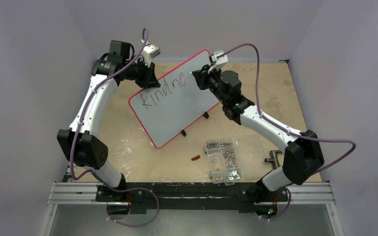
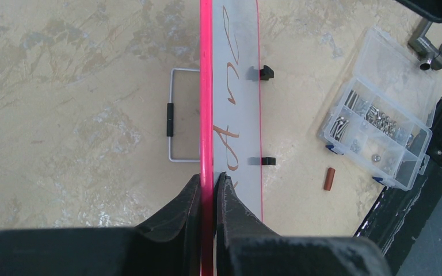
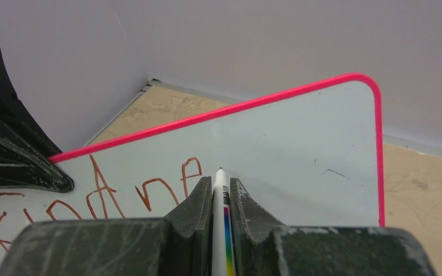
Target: Write a sentence on the whiteboard
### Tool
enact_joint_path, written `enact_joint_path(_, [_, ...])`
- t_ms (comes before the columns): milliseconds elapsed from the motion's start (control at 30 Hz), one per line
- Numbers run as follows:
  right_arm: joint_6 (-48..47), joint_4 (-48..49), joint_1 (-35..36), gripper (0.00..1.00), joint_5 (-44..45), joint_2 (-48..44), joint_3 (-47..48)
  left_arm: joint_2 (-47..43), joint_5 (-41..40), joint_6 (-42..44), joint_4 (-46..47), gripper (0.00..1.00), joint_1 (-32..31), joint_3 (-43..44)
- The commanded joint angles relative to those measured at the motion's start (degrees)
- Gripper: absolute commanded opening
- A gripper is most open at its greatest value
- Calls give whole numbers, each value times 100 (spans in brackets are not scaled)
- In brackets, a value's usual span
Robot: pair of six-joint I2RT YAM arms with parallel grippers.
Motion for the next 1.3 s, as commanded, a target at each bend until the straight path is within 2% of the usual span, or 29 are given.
enact_joint_path(0, [-37,339,-78,0,152,-146,156,-85,-403,498,-206,0,-53,-87])
enact_joint_path(600, [23,419,-167,0,42,339,535,-101,-410,515,-225,0,-59,-87])
enact_joint_path(1267, [61,211,-173,0,-624,423,441,-118,-375,511,-226,0,-59,-76])
